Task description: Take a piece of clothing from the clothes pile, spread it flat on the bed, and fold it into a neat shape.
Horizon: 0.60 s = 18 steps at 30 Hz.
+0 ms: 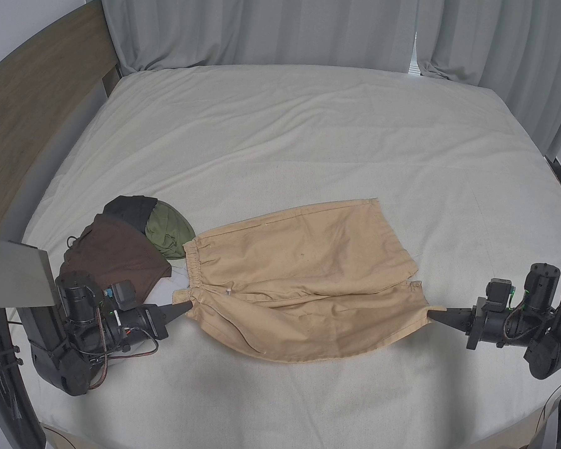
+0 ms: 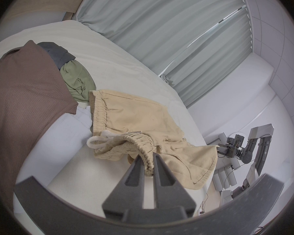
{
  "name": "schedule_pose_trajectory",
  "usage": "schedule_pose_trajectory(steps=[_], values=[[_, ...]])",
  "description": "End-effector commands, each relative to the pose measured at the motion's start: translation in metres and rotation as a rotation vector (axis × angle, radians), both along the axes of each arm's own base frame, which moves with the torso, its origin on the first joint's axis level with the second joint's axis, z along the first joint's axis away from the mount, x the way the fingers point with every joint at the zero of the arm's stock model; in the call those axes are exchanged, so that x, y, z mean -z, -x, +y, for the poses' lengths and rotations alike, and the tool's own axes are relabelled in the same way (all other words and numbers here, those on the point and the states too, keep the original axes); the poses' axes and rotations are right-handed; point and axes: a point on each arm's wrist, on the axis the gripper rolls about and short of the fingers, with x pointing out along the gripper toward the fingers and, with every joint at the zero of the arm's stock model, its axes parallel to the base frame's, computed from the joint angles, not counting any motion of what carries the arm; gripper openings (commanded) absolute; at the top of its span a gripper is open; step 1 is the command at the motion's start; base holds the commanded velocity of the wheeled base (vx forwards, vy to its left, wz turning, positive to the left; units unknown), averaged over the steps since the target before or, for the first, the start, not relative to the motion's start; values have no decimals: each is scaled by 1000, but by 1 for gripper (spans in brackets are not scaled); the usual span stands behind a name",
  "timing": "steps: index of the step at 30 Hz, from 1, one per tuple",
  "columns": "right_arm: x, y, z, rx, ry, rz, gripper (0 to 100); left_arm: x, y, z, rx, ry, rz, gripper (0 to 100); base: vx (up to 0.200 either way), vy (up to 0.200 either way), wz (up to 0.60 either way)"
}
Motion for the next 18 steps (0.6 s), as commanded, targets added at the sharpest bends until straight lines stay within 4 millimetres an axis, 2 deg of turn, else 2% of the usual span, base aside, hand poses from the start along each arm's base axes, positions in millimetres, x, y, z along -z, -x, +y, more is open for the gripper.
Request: schedule_pose_trajectory(steps=[1, 18], values=[[-7, 6, 1, -6, 0, -19, 0, -1, -2, 0, -7, 3, -7, 0, 0, 0, 0], [-21, 17, 3, -15, -2, -66, 0, -4, -7, 2, -26, 16, -18, 0, 0, 0, 0]])
